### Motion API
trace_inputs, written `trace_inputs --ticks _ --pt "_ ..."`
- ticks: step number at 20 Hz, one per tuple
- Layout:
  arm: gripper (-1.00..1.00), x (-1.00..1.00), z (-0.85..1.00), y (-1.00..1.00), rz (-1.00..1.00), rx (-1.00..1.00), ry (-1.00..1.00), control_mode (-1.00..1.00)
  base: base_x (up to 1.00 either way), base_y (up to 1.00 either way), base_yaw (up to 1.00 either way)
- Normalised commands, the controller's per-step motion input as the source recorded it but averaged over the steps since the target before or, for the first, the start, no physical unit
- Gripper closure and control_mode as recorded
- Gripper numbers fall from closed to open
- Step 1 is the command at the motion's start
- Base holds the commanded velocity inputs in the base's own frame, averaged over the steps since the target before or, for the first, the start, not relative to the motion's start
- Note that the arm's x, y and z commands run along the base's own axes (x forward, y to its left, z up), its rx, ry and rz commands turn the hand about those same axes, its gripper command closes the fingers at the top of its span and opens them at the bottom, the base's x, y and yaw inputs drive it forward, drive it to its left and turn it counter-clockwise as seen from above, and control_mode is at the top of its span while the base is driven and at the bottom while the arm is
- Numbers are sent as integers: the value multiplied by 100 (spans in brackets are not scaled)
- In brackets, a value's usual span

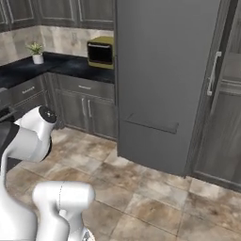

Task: Collect the turmeric, mayonnaise, and shaker from the cabinet and place them next to the stove.

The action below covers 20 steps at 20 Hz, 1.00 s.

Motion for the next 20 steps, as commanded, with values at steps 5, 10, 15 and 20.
trace_inputs --ticks 5,10,15,20 --pt "-100 0 0 0 0 0 0 100 0 -25 -30" --pt "-100 0 0 0 0 0 0 100 0 -37 -34" --pt "-100 0 0 0 0 0 0 100 0 -38 -41" --pt "-100 0 0 0 0 0 0 100 0 -38 -44"
